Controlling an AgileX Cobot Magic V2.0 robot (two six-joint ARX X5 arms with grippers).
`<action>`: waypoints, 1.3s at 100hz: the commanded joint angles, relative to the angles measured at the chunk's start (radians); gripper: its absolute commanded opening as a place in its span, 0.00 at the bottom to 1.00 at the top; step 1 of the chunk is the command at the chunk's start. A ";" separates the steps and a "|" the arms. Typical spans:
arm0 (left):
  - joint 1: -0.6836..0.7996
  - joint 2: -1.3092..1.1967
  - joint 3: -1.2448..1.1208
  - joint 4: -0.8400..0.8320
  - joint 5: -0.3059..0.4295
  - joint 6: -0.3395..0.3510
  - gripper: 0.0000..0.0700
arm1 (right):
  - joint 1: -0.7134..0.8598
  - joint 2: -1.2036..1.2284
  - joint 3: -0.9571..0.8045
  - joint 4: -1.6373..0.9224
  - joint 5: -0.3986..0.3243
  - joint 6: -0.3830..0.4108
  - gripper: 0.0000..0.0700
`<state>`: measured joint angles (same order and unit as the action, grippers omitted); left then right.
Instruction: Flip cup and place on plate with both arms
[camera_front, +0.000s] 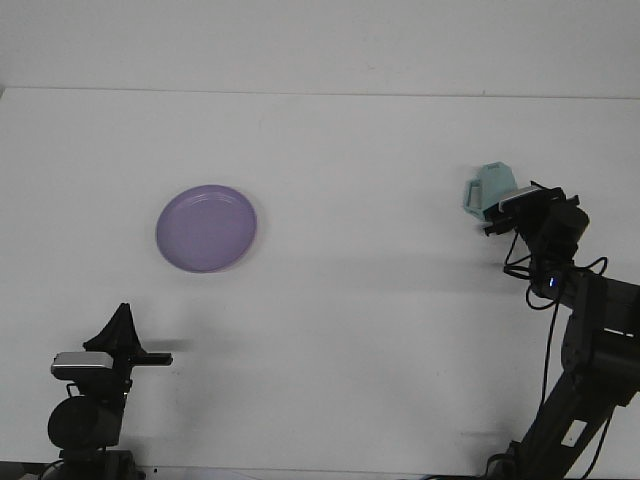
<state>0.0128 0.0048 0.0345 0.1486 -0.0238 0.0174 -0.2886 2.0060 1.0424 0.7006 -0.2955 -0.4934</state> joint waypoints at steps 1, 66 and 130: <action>0.001 -0.002 -0.019 0.011 -0.003 0.013 0.02 | -0.006 0.032 0.024 0.010 -0.008 -0.007 0.53; 0.001 -0.002 -0.019 0.011 -0.002 0.013 0.02 | -0.011 -0.031 0.046 -0.050 -0.074 0.166 0.01; 0.001 -0.002 -0.019 0.011 -0.002 0.013 0.02 | 0.217 -0.700 0.066 -1.114 0.033 0.558 0.01</action>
<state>0.0128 0.0048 0.0345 0.1490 -0.0238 0.0174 -0.1112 1.3331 1.0748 -0.3035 -0.2581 0.0261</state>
